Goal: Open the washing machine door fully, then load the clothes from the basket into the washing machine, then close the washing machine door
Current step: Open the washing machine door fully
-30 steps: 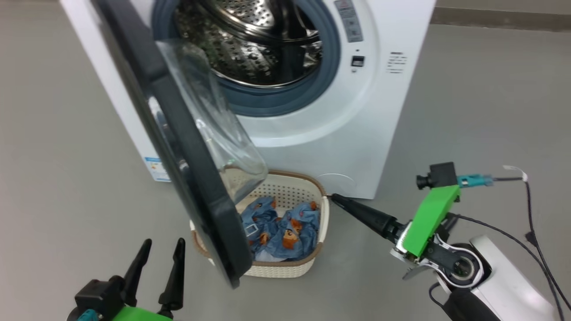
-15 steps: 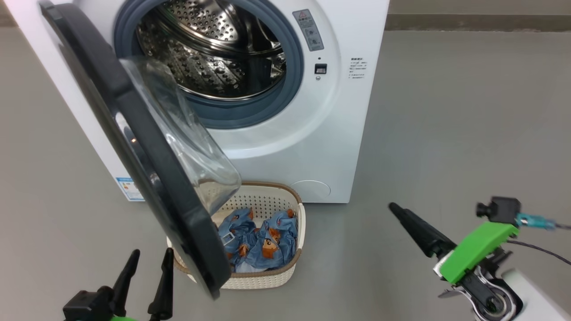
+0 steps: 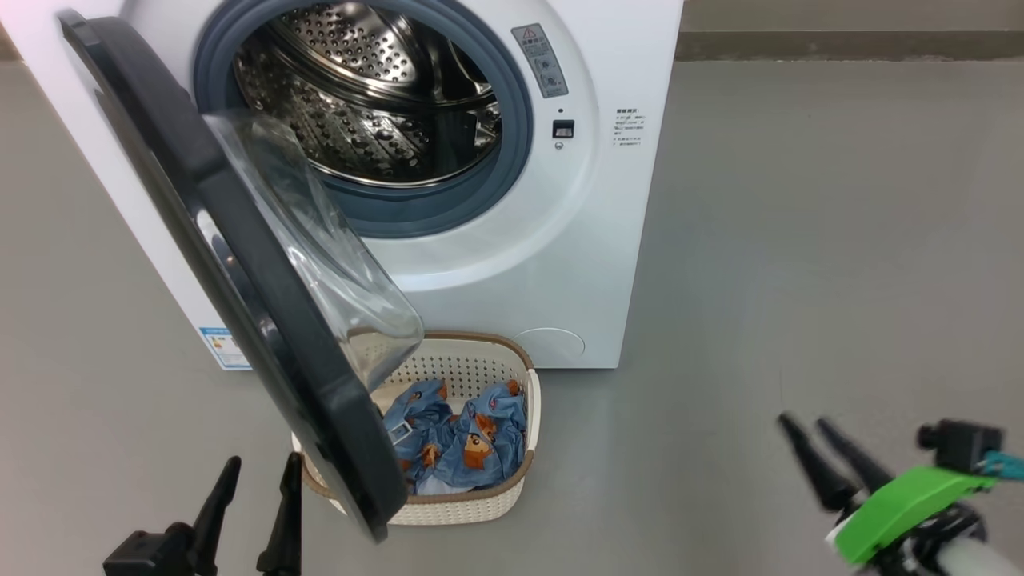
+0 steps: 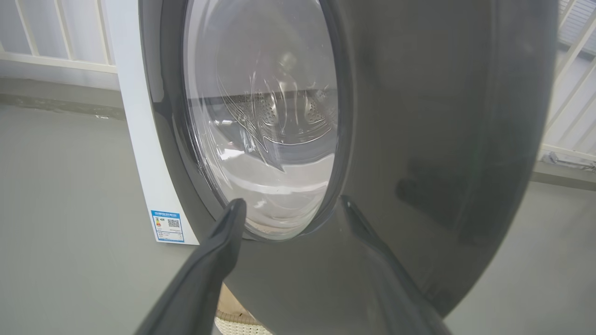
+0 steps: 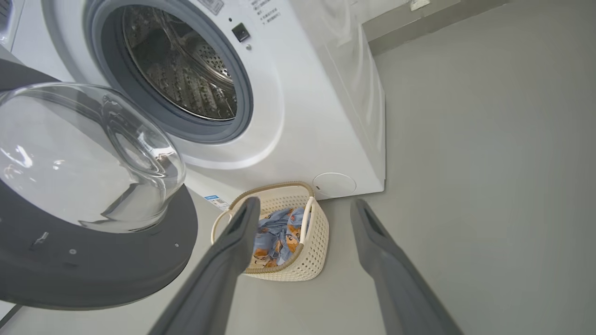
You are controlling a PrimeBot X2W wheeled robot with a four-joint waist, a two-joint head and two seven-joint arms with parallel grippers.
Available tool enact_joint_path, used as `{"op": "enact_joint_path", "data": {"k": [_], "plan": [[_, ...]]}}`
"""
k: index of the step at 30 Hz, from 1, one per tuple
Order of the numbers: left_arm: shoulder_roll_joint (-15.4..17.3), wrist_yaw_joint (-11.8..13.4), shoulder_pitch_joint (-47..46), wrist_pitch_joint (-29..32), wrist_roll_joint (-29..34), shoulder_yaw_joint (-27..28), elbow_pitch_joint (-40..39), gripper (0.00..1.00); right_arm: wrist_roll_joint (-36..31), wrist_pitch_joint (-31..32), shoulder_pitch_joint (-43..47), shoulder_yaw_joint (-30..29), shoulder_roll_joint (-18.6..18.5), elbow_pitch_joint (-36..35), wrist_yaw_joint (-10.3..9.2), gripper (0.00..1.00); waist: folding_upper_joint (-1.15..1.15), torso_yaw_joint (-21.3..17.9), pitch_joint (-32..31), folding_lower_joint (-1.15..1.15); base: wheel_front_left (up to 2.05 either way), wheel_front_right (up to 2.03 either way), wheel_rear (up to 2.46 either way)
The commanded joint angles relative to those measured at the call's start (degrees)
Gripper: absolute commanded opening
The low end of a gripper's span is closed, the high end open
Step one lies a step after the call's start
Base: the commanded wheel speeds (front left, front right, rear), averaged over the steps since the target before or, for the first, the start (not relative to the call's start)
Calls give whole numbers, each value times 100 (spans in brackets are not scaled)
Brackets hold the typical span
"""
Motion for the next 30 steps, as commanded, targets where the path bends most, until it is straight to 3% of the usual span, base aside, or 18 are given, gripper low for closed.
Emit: {"op": "enact_joint_path", "data": {"k": [1,9,14,19,30], "plan": [[89,-15,-73,-37,54,229,-168,100,-188,-73,7,-203,-83,-84,9,100,0,-14,5,0,0,0,0],[59,-15,-48,-37,73,270,-203,100,-1866,-77,620,-2305,500,-436,9,100,0,-27,26,0,0,0,0],[44,-15,-64,-37,83,288,-200,100,-2822,-78,1011,-3109,905,-847,9,100,0,-15,24,0,0,0,0],[24,-15,-67,-37,97,301,-203,100,-3475,-78,1285,-3358,1125,-1068,9,100,0,5,21,0,0,0,0],[-9,-15,-74,-37,87,309,-159,100,-4108,-78,1534,-3456,1424,-1023,9,100,0,30,57,0,0,0,0]]}}
